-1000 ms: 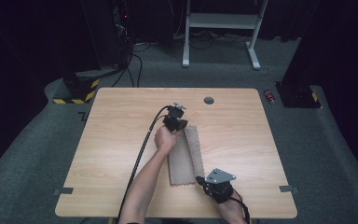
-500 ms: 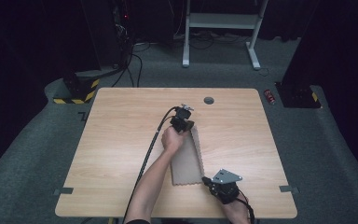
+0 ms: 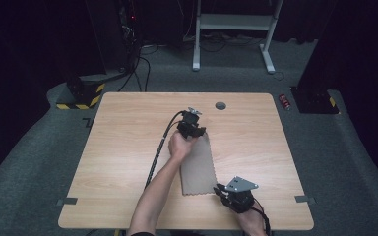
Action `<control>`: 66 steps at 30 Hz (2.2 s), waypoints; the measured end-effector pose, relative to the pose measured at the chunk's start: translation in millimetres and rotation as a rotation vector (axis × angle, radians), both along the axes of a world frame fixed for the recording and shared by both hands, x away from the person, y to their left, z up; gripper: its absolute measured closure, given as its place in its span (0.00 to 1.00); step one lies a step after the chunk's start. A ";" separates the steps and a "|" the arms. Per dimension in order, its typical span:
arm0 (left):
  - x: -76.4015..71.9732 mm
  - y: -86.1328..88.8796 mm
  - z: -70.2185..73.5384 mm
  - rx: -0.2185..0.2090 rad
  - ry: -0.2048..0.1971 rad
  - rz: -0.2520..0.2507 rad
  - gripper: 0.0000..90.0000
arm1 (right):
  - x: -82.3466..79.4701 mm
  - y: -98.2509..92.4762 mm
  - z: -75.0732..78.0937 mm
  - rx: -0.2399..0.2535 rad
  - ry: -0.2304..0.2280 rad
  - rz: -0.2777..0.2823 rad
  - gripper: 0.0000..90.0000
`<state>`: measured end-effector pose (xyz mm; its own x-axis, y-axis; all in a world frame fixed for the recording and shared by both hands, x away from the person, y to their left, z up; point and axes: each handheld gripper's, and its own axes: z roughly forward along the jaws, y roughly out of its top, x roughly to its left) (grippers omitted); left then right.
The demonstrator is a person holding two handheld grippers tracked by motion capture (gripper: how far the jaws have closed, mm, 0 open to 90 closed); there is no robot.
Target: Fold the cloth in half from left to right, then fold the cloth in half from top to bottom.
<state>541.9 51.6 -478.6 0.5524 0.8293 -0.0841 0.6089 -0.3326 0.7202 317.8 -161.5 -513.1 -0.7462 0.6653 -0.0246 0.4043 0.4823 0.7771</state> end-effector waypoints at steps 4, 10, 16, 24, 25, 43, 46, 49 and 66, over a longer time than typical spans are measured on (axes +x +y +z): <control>-12.1 22.0 5.1 0.004 -0.009 0.033 0.62 | 10.3 4.7 2.4 -0.004 0.003 0.006 0.81; -25.3 46.6 -12.5 0.044 0.035 0.067 0.63 | 18.8 15.9 -4.0 -0.049 0.028 0.019 0.77; -20.7 56.4 -27.5 0.036 0.086 0.130 0.69 | 19.5 17.1 -5.0 -0.061 0.060 0.019 0.81; -19.6 55.9 -31.8 0.045 0.071 0.108 0.94 | 17.9 17.1 -5.4 -0.066 0.067 0.029 0.86; -19.4 54.7 -31.6 0.056 0.066 0.101 0.99 | 17.3 17.8 -5.0 -0.074 0.064 0.033 0.86; -9.4 65.0 -30.3 -0.013 0.074 0.098 0.81 | 18.1 27.3 -4.7 -0.066 0.071 0.065 0.82; -19.1 70.0 -24.3 -0.037 0.057 0.092 0.69 | 21.3 23.7 -3.0 -0.055 0.067 0.053 0.78; -32.1 73.0 -21.7 -0.028 0.034 0.071 0.63 | 28.7 19.5 0.7 -0.043 0.059 0.027 0.71; -40.0 87.5 -33.9 -0.050 0.030 0.127 0.56 | 113.6 8.8 11.4 0.047 0.129 -0.114 0.71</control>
